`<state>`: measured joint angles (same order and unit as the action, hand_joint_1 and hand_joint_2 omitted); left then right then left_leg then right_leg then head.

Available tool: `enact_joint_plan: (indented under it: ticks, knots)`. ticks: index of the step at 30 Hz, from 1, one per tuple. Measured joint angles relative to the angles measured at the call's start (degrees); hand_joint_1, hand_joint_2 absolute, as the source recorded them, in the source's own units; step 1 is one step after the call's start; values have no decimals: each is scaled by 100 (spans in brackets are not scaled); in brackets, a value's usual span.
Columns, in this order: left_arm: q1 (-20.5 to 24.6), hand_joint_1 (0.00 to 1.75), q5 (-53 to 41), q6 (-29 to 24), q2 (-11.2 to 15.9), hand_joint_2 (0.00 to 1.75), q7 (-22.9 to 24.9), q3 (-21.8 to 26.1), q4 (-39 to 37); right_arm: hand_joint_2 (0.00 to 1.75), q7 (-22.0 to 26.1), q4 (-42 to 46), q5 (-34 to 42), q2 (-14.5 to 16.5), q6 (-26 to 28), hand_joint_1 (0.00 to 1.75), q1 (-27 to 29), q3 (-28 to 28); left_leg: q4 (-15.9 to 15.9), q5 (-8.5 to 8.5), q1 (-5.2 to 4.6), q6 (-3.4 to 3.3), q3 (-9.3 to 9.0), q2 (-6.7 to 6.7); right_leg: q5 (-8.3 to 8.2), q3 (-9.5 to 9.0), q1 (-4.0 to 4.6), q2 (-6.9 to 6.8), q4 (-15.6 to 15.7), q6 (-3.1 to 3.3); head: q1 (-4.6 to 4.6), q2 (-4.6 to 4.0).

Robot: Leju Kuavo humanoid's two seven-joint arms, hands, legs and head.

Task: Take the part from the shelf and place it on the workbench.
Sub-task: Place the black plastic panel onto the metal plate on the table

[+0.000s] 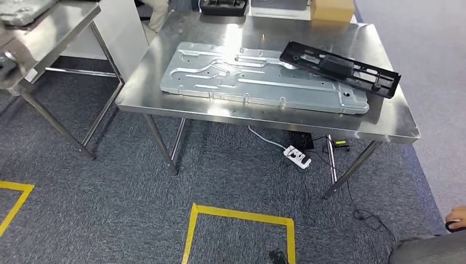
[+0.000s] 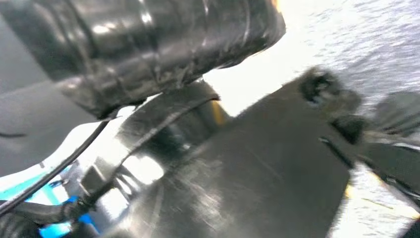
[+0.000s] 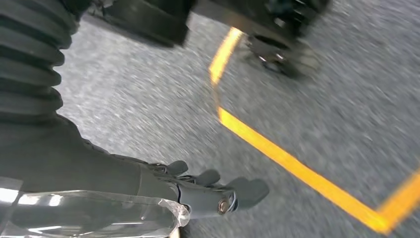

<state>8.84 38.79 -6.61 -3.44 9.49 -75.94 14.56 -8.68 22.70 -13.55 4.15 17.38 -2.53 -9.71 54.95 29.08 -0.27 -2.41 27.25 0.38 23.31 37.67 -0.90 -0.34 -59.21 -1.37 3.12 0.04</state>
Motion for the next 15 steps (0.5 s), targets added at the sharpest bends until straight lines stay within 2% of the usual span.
enact_joint_plan:
  ticks: [1, 3, 4, 5, 6, 7, 8, 9, 10, 11, 12, 13, 14, 15]
  knots:
    - [-7, 0, 7, 6, 9, 0, 8, 1, 0, 175, -13, -83, -2, 5, -4, 0, -2, -19, -16, -76, 5, -57, 67, 17, 279, 68, -7, 9, -232, -14, -10, 0]
    - [-11, 0, 15, 9, 23, 0, 10, 1, 0, 175, -25, -210, -2, 13, -5, 0, -17, -38, 7, -207, -19, -115, 235, 26, 874, 231, -16, 17, -944, -32, -28, 0]
    - [-11, 0, 15, 10, 27, 0, 10, 1, 0, 175, -26, -265, -2, 13, -5, 0, -28, -44, 30, -276, -28, -115, 337, 27, 1015, 271, -16, 18, -1287, -44, -30, 0]
    - [-12, 0, 16, 10, 30, 0, 10, 1, 0, 175, -26, -316, -2, 13, -5, 0, -37, -48, 62, -343, -33, -108, 448, 29, 996, 238, -16, 18, -1492, -53, -29, 0]
    - [-15, 0, 16, 10, 32, 0, 10, 1, 0, 175, -26, -362, -2, 13, -5, 0, -45, -52, 107, -404, -33, -95, 575, 30, 864, 112, -16, 18, -1512, -59, -29, 0]
    - [-16, 0, 16, 10, 34, 0, 10, 1, 0, 175, -26, -401, -2, 13, -5, 0, -53, -55, 166, -458, -29, -78, 703, 31, 696, -124, -17, 17, -1322, -61, -30, 0]
    - [-16, 0, 16, 10, 36, 0, 10, 1, 0, 175, -26, -432, -2, 13, -5, 0, -67, -59, 234, -500, -24, -56, 820, 31, 607, -425, -18, 16, -985, -56, -31, 0]
    - [-15, 0, 16, 10, 37, 0, 10, 2, 0, 175, -26, -457, -3, 13, -5, 0, -87, -65, 309, -533, -27, -29, 922, 32, 632, -739, -7, 16, -557, -48, -33, 0]
    - [-15, 0, 16, 9, 39, 0, 10, 2, 0, 175, -26, -481, -5, 15, -5, 0, -110, -74, 369, -569, -31, 4, 995, 36, 716, -967, 5, 18, -207, -30, -30, 0]
    - [-15, 0, 15, 9, 41, 0, 10, 3, 0, 175, -26, -505, -8, 19, -5, 0, -131, -85, 408, -605, -33, 36, 1038, 41, 811, -1083, 20, 20, 19, -7, -32, 0]
    - [-15, 0, 15, 9, 44, 0, 10, 4, 0, 175, -26, -531, -12, 22, -5, 0, -143, -94, 424, -651, -35, 71, 1062, 44, 851, -1113, 37, 21, 130, 23, -31, 0]
    - [-21, 0, 15, 9, 47, 0, 10, 5, 0, 175, -26, -560, -15, 26, -5, 0, -146, -99, 422, -702, -30, 107, 1071, 43, 821, -1070, 34, 17, 136, 66, -32, 0]
    - [-25, 0, 15, 10, 51, 0, 10, 8, 0, 175, -26, -589, -17, 32, -5, 0, -146, -101, 442, -688, -17, 143, 1092, 34, 765, -1028, 30, 6, 141, 111, -41, 0]
    - [-32, 0, 16, 10, 55, 0, 10, 11, 0, 175, -27, -614, -19, 37, -5, 0, -147, -103, 525, -566, -6, 183, 1135, 23, 699, -973, 23, -6, 145, 162, -41, 0]
